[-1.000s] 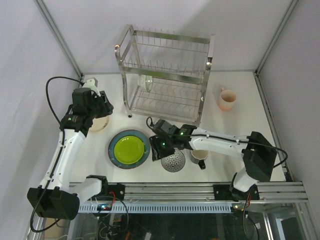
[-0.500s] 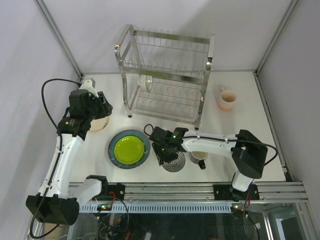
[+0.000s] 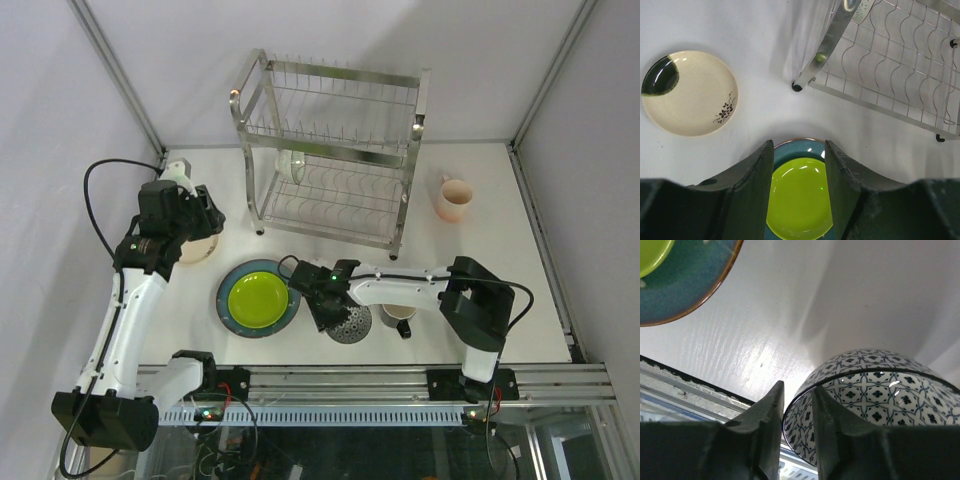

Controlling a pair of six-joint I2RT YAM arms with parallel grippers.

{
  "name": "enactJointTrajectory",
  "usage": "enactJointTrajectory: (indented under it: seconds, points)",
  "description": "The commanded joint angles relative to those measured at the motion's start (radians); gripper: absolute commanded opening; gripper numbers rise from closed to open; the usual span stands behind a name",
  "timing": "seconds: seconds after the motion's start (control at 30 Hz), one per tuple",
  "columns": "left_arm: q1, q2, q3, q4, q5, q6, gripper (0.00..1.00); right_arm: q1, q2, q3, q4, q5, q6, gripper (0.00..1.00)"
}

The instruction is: Load the mixed dishes into the dish rack

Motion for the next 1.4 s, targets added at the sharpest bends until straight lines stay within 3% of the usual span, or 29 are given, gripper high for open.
enactJointTrajectory:
  seconds: [0.0, 0.23, 0.5, 0.83, 1.13, 1.37]
  points:
    - [0.004, -0.014, 0.035, 0.012, -0.009, 0.003, 0.5, 0.005, 0.004, 0.033, -0.016, 0.057, -0.026, 0.21]
    - [0.004, -0.001, 0.033, 0.016, -0.013, 0.006, 0.5, 0.0, 0.006, 0.028, -0.027, 0.081, -0.053, 0.0]
    - [0.004, 0.024, 0.037, 0.033, -0.003, 0.0, 0.5, -0.054, -0.11, 0.042, 0.0, 0.029, -0.099, 0.0]
    - [0.004, 0.059, 0.07, 0.04, 0.002, -0.001, 0.5, -0.249, -0.181, 0.063, 0.207, -0.413, -0.044, 0.0]
    - [0.005, 0.091, 0.09, 0.037, -0.002, 0.016, 0.5, -0.36, -0.147, 0.053, 0.378, -0.587, 0.019, 0.0]
    - [0.004, 0.126, 0.13, 0.025, -0.008, 0.034, 0.5, -0.403, -0.077, 0.038, 0.647, -0.782, 0.235, 0.0]
